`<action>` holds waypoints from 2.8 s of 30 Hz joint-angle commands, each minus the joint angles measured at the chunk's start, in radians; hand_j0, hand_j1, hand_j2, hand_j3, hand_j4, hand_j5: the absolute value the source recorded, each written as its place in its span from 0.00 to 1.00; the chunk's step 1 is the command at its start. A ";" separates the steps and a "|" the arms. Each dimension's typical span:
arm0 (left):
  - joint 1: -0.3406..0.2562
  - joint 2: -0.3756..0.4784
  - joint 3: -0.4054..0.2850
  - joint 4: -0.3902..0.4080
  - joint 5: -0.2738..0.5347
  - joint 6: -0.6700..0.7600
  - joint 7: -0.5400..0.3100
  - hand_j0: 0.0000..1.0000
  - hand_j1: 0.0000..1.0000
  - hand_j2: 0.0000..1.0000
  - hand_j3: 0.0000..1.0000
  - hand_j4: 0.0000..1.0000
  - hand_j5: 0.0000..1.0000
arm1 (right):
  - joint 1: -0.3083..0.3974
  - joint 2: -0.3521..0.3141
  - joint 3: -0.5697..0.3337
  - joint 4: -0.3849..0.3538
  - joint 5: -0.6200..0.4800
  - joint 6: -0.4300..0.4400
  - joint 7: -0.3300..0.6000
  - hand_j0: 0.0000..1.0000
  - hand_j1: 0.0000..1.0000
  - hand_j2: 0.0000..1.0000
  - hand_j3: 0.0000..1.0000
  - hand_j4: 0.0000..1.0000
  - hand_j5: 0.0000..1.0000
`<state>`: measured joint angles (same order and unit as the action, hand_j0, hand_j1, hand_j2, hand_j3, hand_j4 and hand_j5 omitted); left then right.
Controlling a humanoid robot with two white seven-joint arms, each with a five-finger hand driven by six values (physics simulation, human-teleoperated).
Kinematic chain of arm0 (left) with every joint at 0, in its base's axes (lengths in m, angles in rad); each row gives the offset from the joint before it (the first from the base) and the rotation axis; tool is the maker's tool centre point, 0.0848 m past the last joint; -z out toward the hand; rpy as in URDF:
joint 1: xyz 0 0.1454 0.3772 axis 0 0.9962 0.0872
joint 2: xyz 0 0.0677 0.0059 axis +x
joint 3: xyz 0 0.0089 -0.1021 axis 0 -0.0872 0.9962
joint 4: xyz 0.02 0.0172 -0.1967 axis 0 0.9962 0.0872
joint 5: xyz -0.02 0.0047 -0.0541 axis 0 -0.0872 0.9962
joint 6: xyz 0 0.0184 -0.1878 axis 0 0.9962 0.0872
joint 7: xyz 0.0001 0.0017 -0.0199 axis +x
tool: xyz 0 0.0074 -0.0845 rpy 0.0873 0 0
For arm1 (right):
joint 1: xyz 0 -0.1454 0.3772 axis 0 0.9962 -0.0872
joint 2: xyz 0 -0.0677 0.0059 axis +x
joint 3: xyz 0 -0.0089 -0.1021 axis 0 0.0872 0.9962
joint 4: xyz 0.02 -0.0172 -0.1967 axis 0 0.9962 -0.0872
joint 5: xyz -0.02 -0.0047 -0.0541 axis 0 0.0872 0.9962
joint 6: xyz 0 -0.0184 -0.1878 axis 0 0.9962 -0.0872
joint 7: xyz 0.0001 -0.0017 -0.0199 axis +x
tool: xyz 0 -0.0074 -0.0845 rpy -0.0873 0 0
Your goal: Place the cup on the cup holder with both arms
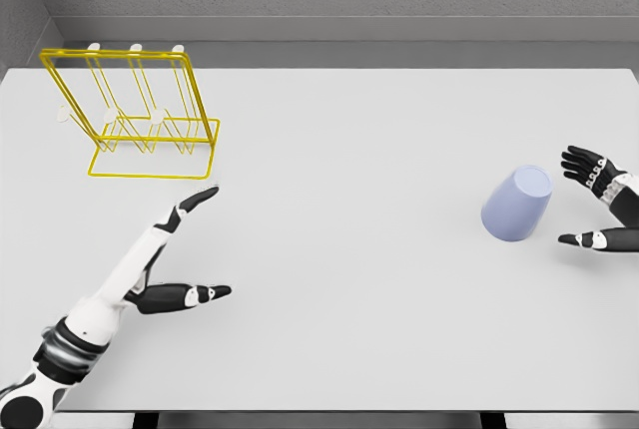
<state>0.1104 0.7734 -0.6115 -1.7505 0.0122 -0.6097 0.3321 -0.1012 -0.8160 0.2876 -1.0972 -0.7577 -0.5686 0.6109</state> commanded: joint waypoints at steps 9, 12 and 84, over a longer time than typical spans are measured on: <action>0.032 0.004 0.070 -0.003 0.247 -0.001 -0.229 1.00 1.00 1.00 1.00 1.00 1.00 | -0.021 0.017 0.001 0.003 -0.009 0.001 0.000 1.00 1.00 1.00 1.00 1.00 1.00; 0.026 -0.003 0.070 -0.001 0.353 -0.001 -0.229 1.00 1.00 1.00 1.00 1.00 1.00 | -0.023 0.018 -0.001 0.016 -0.020 0.022 0.000 1.00 1.00 1.00 1.00 1.00 1.00; 0.038 0.001 0.068 0.000 0.365 -0.001 -0.231 1.00 1.00 1.00 1.00 1.00 1.00 | -0.118 0.055 0.128 0.023 0.100 -0.042 0.000 1.00 1.00 1.00 1.00 1.00 1.00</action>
<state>0.1488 0.7713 -0.5441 -1.7497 0.3771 -0.6107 0.1017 -0.2194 -0.7595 0.4114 -1.0730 -0.6507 -0.6121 0.6110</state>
